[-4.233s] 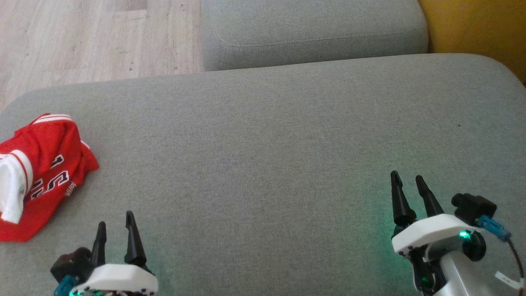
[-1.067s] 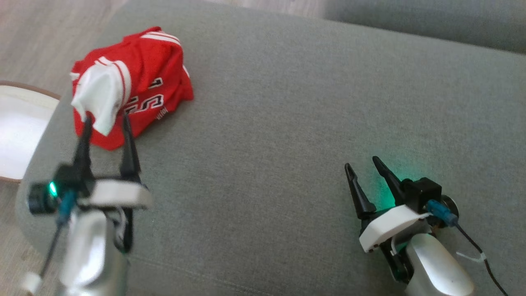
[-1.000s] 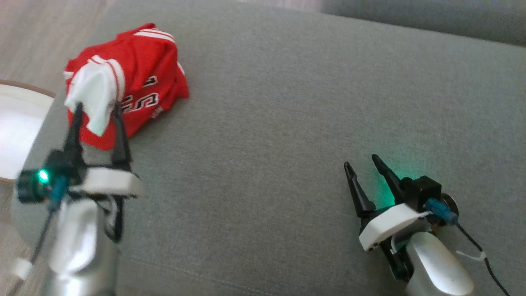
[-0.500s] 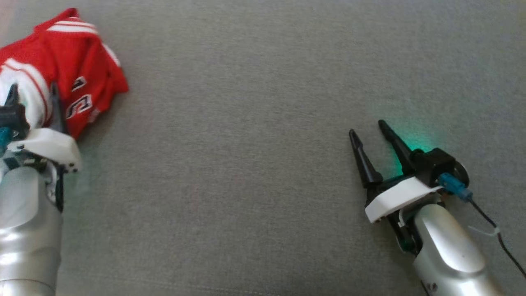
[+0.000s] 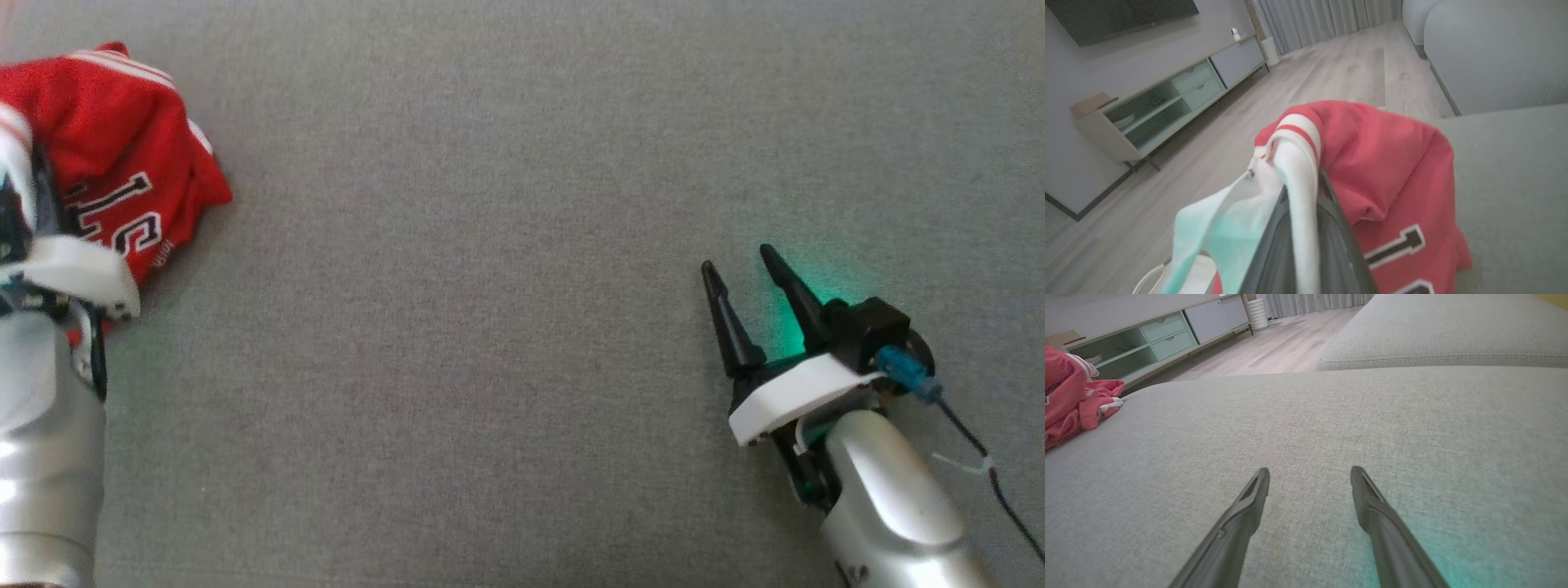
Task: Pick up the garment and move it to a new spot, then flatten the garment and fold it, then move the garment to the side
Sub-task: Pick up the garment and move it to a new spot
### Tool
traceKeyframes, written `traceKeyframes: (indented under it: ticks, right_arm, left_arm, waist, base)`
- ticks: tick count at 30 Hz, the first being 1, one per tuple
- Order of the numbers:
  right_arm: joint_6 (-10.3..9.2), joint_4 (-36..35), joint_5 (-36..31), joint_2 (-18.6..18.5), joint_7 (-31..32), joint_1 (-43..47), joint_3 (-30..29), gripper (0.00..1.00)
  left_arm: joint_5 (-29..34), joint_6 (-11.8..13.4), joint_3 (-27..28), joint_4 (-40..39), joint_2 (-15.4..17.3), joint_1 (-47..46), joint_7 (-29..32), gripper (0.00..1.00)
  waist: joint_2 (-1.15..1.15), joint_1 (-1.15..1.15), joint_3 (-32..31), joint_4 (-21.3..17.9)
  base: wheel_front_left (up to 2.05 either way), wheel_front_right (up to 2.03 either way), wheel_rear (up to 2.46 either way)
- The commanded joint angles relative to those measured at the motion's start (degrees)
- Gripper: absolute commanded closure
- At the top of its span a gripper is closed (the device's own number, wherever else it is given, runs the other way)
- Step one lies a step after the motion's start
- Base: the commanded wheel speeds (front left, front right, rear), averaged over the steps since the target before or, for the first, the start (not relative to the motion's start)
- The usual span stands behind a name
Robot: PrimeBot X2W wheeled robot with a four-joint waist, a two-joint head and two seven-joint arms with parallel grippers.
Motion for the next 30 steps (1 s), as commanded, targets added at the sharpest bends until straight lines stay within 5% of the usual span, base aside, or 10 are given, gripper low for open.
traceKeyframes:
  ticks: [1,9,20,30]
  right_arm:
    - [-0.04,-0.92,0.48,1.14,-0.36,1.6,0.76,0.0]
    - [-0.04,0.28,1.07,3.23,-0.36,3.71,1.24,0.0]
    - [-0.04,0.85,1.99,4.67,-0.36,4.07,5.47,0.0]
    - [-0.04,1.4,3.31,4.91,-0.36,4.73,8.53,0.0]
  left_arm:
    - [0.76,-0.71,-0.07,-3.87,3.38,-3.27,-1.32,1.0]
    - [1.01,-3.81,-4.09,-15.18,-0.37,-1.44,-1.58,1.0]
    - [-3.25,-7.5,-9.67,-24.59,-10.74,5.78,-1.59,1.0]
    - [-11.26,-8.7,-23.0,-27.85,-15.4,8.33,-1.6,1.0]
  waist:
    - [0.0,0.0,-2.12,-0.42]
    - [0.0,0.0,-8.83,-5.19]
    - [0.0,0.0,-12.78,-18.98]
    - [0.0,0.0,-13.47,-27.21]
  base:
    - [0.0,0.0,0.0]
    - [0.0,0.0,0.0]
    - [0.0,0.0,0.0]
    - [0.0,0.0,0.0]
